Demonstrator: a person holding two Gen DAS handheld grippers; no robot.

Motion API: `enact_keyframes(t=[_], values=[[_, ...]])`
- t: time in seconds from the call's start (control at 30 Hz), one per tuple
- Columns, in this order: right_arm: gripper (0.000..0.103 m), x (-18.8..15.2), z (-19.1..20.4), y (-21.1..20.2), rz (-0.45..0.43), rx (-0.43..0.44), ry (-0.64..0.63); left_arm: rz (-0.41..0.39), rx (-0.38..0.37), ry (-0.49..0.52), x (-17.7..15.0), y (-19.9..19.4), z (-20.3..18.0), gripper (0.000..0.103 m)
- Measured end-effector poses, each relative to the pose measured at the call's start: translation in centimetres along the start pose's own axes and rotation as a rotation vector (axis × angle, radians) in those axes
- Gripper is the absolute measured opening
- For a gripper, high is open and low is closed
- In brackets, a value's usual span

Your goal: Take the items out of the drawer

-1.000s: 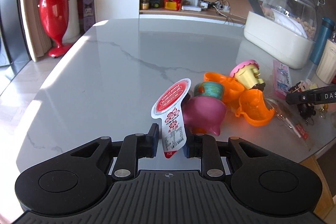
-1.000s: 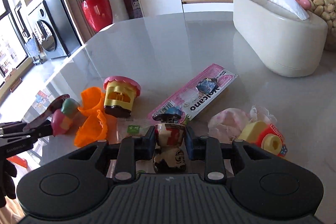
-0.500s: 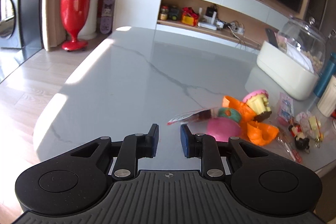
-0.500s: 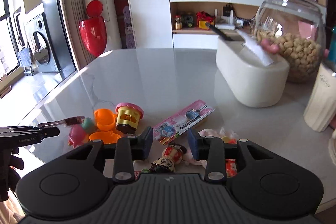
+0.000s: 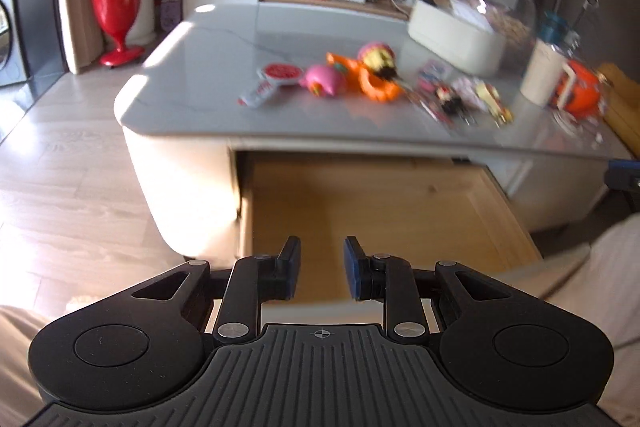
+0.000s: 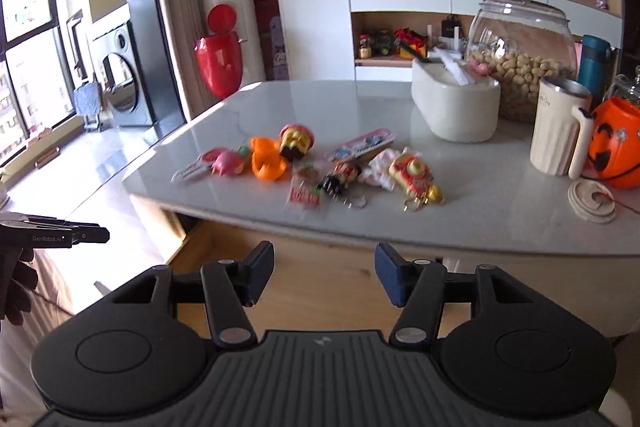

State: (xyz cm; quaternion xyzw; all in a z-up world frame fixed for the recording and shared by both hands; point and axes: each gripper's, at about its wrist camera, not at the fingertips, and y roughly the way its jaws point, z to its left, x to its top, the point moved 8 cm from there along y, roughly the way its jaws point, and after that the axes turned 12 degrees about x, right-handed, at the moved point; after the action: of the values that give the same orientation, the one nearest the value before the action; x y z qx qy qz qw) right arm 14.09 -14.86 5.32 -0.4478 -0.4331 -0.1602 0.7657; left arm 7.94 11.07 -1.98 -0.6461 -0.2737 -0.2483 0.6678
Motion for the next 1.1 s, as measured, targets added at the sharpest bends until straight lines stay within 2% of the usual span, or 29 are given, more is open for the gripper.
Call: enact_keyframes(t=[0.13,0.23,0.33,0.43,0.47,0.53,0.6,0.77,0.83,0.93,1.0,1.1], values=[[0.056,-5.7,3.0,1.6,0.155,0.061,0.017,0.152,-0.086,0.121,-4.8,1.1,-3.7,0.026],[0.056,-10.0,4.9,4.5,0.338,0.095,0.027,0.23,-0.095,0.208,-6.7,2.8,-6.1,0.026],[0.056,-12.2,5.4,7.1,0.409,0.077,0.039,0.283,-0.099,0.168,-7.1,5.3,-7.3,0.026],[0.056,-13.2,4.2,9.6,0.452,0.06,0.154,0.228,-0.061,0.095,-6.1,7.0,-7.4,0.026],[0.056,-13.3,3.6,10.3,0.456,0.044,0.185,0.246,-0.059,0.065,-5.8,7.3,-7.3,0.027],[0.055,-13.0,2.3,11.1,0.424,-0.01,0.209,0.232,-0.06,0.016,-5.4,7.7,-7.1,0.029],[0.054,-12.5,1.5,11.5,0.393,-0.017,0.254,0.202,-0.05,0.001,-4.8,8.4,-6.9,0.028],[0.05,-10.5,-0.9,13.1,0.286,-0.048,0.321,0.16,-0.055,-0.151,-1.9,11.1,-6.0,0.028],[0.05,-9.4,-2.0,14.0,0.228,-0.069,0.338,0.097,-0.032,-0.178,-1.0,12.1,-6.1,0.028],[0.05,-8.2,-3.2,15.9,0.147,-0.125,0.338,-0.052,0.038,-0.149,0.2,13.8,-6.9,0.028],[0.05,-7.2,-3.7,17.6,0.105,-0.174,0.291,-0.124,0.073,-0.127,1.0,15.0,-7.2,0.028],[0.05,-6.2,-4.4,19.5,0.046,-0.209,0.198,-0.188,0.089,-0.128,2.0,16.2,-7.3,0.028]])
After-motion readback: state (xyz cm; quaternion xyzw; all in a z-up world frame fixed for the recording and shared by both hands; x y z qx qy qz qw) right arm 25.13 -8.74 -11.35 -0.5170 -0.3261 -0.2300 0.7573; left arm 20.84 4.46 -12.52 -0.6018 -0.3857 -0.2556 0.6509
